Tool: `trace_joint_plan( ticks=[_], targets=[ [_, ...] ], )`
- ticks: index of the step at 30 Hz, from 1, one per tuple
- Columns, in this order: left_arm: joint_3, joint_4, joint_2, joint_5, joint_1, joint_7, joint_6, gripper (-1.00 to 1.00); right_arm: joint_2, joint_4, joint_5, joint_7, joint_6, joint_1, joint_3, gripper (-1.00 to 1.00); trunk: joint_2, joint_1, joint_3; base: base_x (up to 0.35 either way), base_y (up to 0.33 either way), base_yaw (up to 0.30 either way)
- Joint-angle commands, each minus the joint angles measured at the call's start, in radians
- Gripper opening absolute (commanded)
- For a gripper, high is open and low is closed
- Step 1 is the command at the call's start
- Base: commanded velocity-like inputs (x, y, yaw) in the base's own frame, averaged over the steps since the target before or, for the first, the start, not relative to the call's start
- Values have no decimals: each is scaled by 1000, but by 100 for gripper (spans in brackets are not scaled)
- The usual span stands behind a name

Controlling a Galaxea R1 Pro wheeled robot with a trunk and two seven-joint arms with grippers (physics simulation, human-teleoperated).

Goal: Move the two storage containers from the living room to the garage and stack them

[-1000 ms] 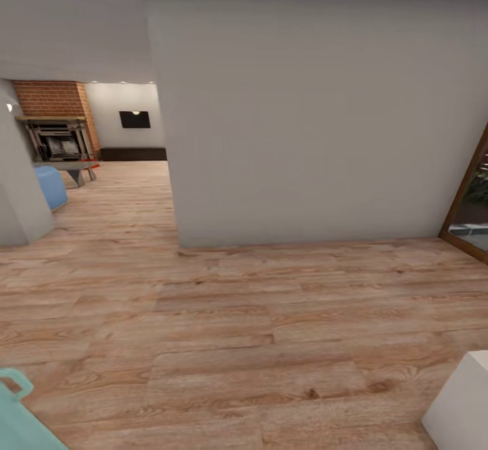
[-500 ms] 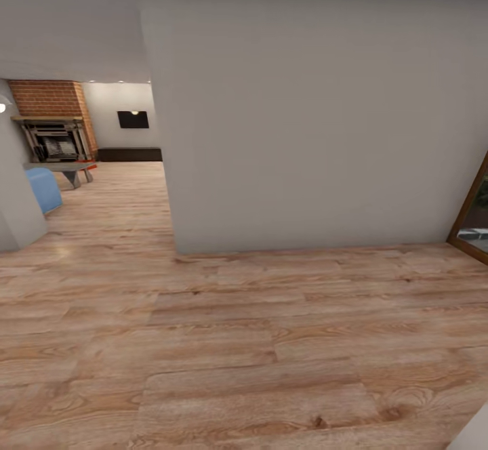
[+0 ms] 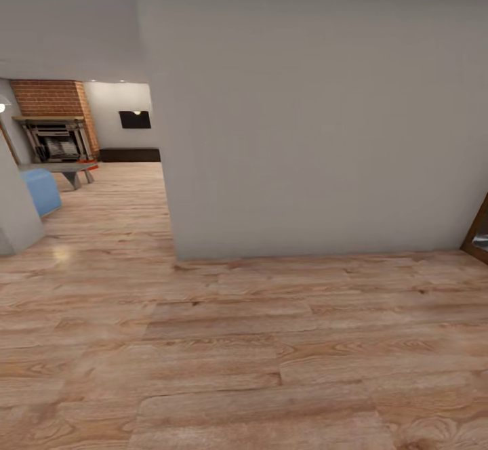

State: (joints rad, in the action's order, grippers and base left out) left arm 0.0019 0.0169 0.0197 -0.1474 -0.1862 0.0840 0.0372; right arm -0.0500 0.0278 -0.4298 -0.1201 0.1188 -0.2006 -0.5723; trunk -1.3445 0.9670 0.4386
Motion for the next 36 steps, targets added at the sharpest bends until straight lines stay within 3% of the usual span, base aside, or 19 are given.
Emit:
trace_joint_plan(
  ticks=[1,36],
  targets=[
    [0,-2,0,-9,-1,5,3,100,-1,3,-9,-1,5,-1,-8,100,0,1,1,319,0,195],
    [0,-2,0,-8,-1,5,3,100,-1,3,-9,-1,5,-1,-8,100,0,1,1,318,0,245]
  ],
)
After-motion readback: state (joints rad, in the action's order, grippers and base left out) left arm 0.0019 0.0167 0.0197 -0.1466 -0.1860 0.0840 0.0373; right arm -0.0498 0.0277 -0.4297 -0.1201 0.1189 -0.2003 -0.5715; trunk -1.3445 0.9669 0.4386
